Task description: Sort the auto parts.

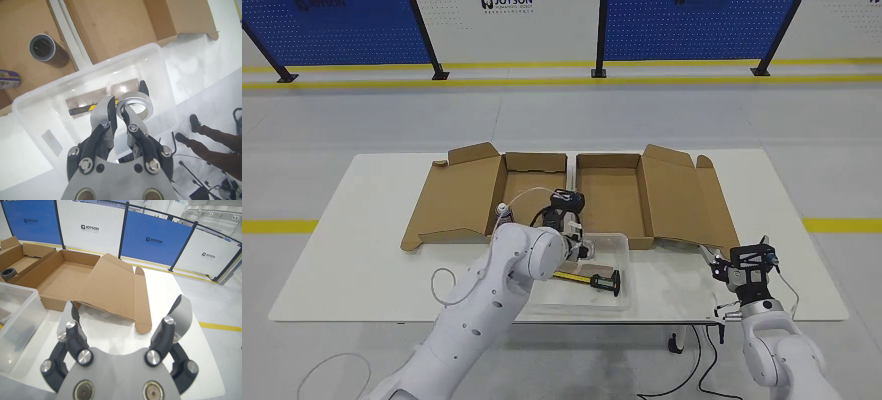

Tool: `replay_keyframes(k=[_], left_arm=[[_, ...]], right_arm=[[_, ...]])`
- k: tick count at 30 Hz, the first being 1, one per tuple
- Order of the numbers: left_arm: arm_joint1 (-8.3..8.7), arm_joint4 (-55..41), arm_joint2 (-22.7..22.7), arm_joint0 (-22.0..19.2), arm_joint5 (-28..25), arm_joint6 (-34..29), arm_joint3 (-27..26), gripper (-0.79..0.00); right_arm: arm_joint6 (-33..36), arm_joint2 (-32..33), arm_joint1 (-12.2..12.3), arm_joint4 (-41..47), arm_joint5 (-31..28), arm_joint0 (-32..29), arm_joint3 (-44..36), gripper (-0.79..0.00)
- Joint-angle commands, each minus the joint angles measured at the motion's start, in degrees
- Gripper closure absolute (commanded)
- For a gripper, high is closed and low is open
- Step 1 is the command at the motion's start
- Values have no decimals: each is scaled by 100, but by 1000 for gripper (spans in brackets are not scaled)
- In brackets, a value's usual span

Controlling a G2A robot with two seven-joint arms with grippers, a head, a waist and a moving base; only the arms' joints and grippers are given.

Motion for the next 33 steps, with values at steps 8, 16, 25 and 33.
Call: replay_keyframes(k=[8,16,25,33], left_arm=[[-118,-277,-14,-652,-148,795,932,0],[-306,-755,199,-1226,-287,1372,1931,0],[-572,-1242,598,-1687,-520,1952,3013,0],[-851,-1670,903,-2096,-707,2397,4033,0]], right_arm=[[0,0,0,0,0,0,0,-785],[0,0,0,0,0,0,0,-785],[0,0,0,0,0,0,0,-785],[0,0,0,0,0,0,0,-785]])
